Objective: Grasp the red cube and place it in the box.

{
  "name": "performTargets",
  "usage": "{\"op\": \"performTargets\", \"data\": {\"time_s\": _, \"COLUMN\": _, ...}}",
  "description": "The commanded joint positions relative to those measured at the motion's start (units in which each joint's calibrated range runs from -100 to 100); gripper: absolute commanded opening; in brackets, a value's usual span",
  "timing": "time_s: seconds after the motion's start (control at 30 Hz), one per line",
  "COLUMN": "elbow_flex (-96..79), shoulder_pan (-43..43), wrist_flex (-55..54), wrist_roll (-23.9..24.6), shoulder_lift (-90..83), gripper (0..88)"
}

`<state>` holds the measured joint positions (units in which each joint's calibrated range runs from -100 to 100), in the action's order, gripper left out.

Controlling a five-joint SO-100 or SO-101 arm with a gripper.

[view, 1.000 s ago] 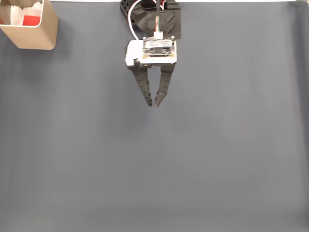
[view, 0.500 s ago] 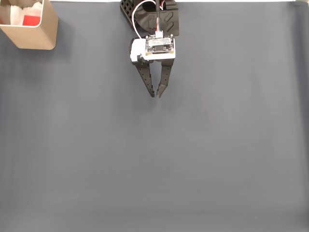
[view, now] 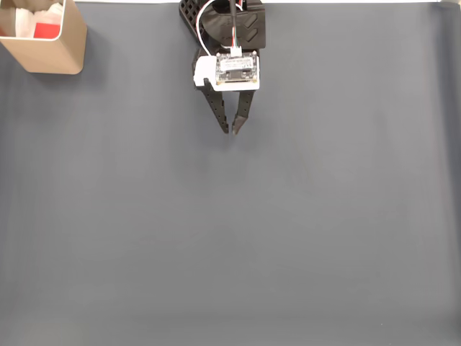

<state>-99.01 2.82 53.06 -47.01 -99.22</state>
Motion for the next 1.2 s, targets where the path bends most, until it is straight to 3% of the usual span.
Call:
{"op": "performTargets", "data": {"time_s": 0.0, "elbow_flex": -0.8, "shoulder_pan": -0.6, "wrist_flex": 3.7, "wrist_roll": 0.3, "shoulder_lift": -0.7, "gripper": 0.0}}
{"op": "performTargets", "data": {"time_s": 1.17, "elbow_flex": -0.8, "shoulder_pan": -1.7, "wrist_flex": 22.4, "wrist_roll": 0.1, "shoulder_lift": -0.8, "gripper": 0.2}}
